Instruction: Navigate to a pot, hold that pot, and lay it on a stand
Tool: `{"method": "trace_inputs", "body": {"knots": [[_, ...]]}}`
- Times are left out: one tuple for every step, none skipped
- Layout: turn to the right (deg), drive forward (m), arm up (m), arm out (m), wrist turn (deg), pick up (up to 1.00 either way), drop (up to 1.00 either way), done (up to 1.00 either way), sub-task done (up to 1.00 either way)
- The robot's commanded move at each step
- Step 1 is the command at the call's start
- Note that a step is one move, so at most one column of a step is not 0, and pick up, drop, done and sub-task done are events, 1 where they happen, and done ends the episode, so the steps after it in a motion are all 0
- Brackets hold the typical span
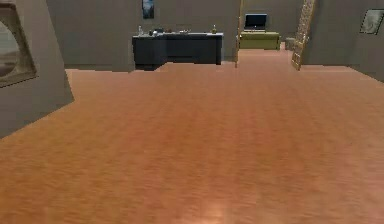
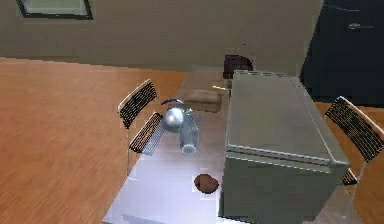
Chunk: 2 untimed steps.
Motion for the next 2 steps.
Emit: {"method": "trace_inputs", "body": {"knots": [[45.0,0.00,0.00,0.00,0.0,0.00,0.00,0.00,0.00],[36.0,0.00,0.00,0.00,0.0,0.00,0.00,0.00,0.00]]}}
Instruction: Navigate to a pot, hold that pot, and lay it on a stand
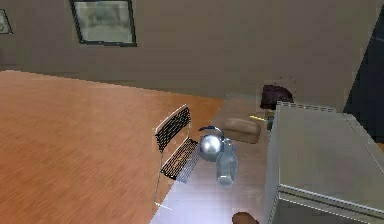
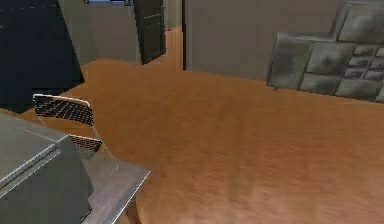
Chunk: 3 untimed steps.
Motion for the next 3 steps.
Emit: {"method": "trace_inputs", "body": {"knots": [[0.0,0.15,0.00,0.00,0.0,0.00,0.00,0.00,0.00],[-45.0,0.00,0.00,0.00,0.0,0.00,0.00,0.00,0.00],[-33.0,0.00,0.00,0.00,0.0,0.00,0.00,0.00,0.00]]}}
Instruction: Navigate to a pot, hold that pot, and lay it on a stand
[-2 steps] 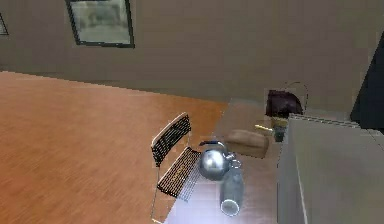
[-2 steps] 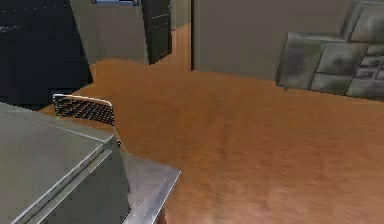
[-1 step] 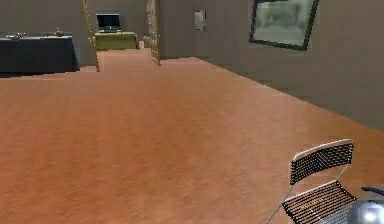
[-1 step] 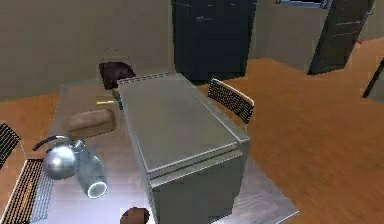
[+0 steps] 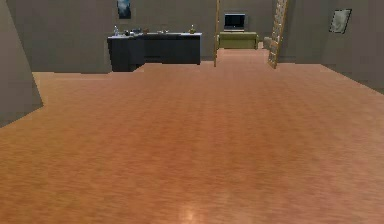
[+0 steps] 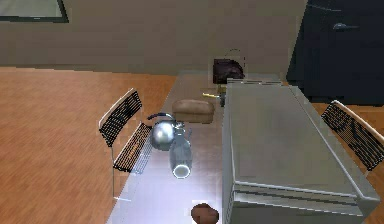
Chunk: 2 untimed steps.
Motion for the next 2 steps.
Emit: {"method": "trace_inputs", "body": {"knots": [[0.0,0.00,0.50,0.00,0.0,0.00,0.00,0.00,0.00],[0.0,0.00,0.26,0.00,0.0,0.00,0.00,0.00,0.00]]}}
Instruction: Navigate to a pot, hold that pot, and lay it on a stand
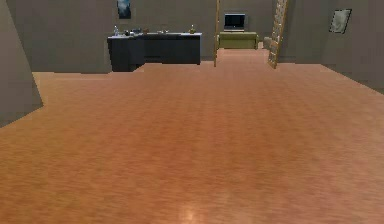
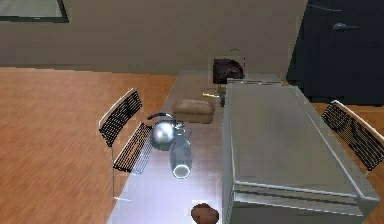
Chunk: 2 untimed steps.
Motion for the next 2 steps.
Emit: {"method": "trace_inputs", "body": {"knots": [[0.0,0.00,0.00,0.50,0.0,0.00,0.00,0.00,0.00],[0.0,0.00,0.00,0.00,45.0,0.00,0.00,0.00,0.00]]}}
